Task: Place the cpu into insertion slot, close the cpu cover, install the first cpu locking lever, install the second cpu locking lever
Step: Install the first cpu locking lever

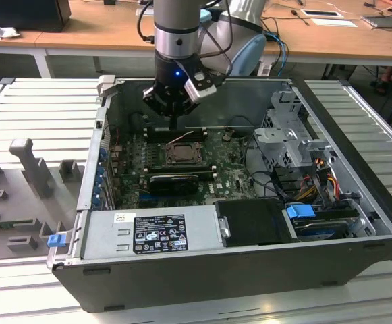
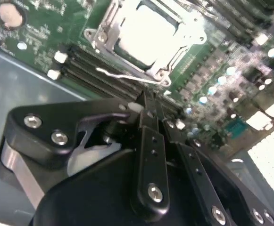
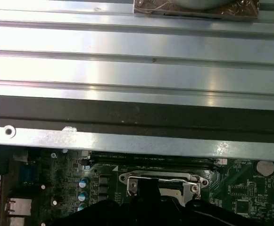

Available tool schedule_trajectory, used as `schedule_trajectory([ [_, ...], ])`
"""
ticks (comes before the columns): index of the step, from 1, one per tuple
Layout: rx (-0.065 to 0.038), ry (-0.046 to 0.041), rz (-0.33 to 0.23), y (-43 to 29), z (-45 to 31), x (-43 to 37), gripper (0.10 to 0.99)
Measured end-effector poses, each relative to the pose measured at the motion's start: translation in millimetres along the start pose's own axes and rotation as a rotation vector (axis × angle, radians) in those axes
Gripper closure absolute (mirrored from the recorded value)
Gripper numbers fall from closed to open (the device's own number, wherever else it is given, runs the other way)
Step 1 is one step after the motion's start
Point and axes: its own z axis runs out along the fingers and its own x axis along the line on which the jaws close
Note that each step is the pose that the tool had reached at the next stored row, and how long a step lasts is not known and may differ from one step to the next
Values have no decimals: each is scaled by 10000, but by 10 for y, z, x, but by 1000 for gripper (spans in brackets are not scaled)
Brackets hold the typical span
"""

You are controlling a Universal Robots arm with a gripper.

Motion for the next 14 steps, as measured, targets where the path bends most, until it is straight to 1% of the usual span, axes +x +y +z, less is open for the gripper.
schedule_trajectory([
  [1, -108, -16, 163, -1, 28, -9, 980],
  [2, -135, -23, 269, -4, 60, -23, 980],
  [3, -147, -24, 292, -6, 76, -32, 980],
  [4, -210, -25, 298, -7, 88, -35, 980],
  [5, -304, -29, 297, -8, 96, -36, 980],
  [6, -372, -32, 295, -8, 103, -37, 980],
  [7, -413, -35, 295, -9, 123, -38, 980],
  [8, -412, -35, 297, -11, 139, -38, 980],
  [10, -412, -30, 247, -15, 193, -41, 980],
  [14, -410, -23, 169, -18, 218, -72, 980],
])
